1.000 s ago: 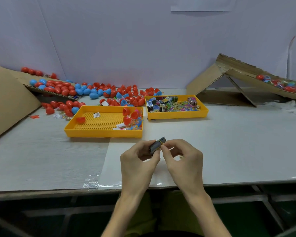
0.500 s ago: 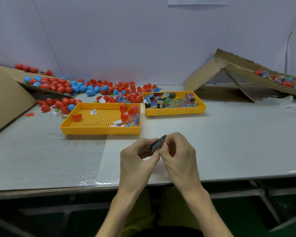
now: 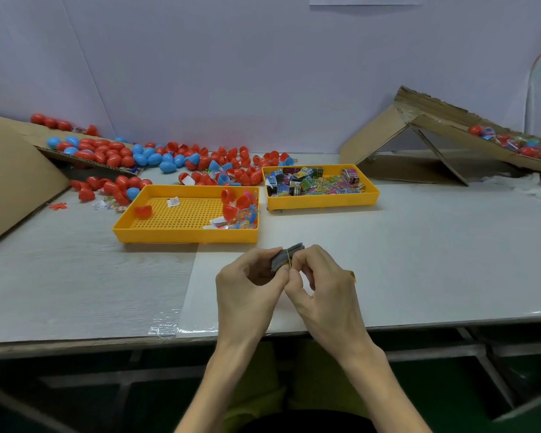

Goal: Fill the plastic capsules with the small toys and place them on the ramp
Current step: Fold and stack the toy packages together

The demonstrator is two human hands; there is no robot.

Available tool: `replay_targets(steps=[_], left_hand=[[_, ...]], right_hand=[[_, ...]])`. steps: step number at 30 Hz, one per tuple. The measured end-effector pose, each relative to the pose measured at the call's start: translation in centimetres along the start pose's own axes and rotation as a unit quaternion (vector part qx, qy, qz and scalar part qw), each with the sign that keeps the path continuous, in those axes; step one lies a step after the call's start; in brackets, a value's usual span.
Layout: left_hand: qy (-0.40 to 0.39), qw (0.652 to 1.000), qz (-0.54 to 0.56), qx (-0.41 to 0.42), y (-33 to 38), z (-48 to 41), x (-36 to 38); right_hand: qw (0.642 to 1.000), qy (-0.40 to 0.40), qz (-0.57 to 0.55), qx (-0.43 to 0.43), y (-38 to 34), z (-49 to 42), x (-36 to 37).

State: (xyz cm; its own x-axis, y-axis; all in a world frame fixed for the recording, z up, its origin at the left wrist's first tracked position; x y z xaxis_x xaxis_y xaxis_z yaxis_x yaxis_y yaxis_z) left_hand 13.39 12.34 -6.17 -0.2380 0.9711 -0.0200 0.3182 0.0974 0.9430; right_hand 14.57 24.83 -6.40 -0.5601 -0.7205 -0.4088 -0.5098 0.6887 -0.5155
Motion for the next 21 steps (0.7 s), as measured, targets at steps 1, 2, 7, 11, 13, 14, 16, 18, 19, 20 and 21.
replay_targets(steps=[1, 2, 7, 11, 13, 14, 16, 18, 19, 20, 21], left_hand=[[0.004, 1.0, 0.007, -0.01, 0.0, -0.1, 0.0], [0.008, 1.0, 0.014, -0.018, 0.0, -0.2, -0.1], [0.006, 0.996, 0.068, -0.066, 0.0, -0.5, -0.3], [-0.057, 0.983, 0.119, -0.129, -0.2, -1.1, -0.6], [-0.083, 0.969, 0.162, -0.167, -0.3, -1.6, -0.7], [-0.092, 0.961, 0.185, -0.183, -0.3, -1.8, -0.7], [-0.108, 0.948, 0.222, -0.203, -0.4, -2.0, -0.8], [-0.119, 0.941, 0.239, -0.207, -0.6, -2.2, -0.8], [-0.122, 0.941, 0.24, -0.206, -0.6, -2.2, -0.8], [-0.122, 0.942, 0.238, -0.203, -0.6, -2.2, -0.7], [-0.118, 0.944, 0.235, -0.202, -0.7, -2.2, -0.7]], right_hand=[[1.0, -0.003, -0.003, -0.003, 0.0, 0.0, 0.0], [1.0, -0.005, -0.002, -0.008, -0.1, 0.1, 0.0], [0.999, 0.003, 0.031, -0.024, -0.2, 0.1, 0.2], [0.997, 0.045, 0.06, -0.034, -0.3, 0.3, 0.2], [0.994, 0.064, 0.074, -0.043, -0.3, 0.5, 0.2], [0.994, 0.07, 0.076, -0.044, -0.3, 0.5, 0.2], [0.994, 0.078, 0.071, -0.041, -0.1, 0.6, 0.3], [0.993, 0.089, 0.062, -0.038, 0.1, 0.5, 0.3], [0.993, 0.095, 0.056, -0.037, 0.3, 0.5, 0.3], [0.993, 0.098, 0.048, -0.035, 0.4, 0.5, 0.2], [0.994, 0.1, 0.04, -0.032, 0.5, 0.5, 0.2]])
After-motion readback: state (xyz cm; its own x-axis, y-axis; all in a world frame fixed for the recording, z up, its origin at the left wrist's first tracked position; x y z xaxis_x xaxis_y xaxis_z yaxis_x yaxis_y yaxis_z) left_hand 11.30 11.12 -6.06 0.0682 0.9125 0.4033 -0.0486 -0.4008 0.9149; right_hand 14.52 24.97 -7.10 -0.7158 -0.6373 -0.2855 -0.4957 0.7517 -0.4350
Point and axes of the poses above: each hand's wrist, its own z-axis away from the middle knuckle, its own x-axis out of the palm, y = z × x, the point moved 1 cm from there along -z, towards the middle knuckle, and after that the axes turned 8 degrees about y, right-handed, at the moved point
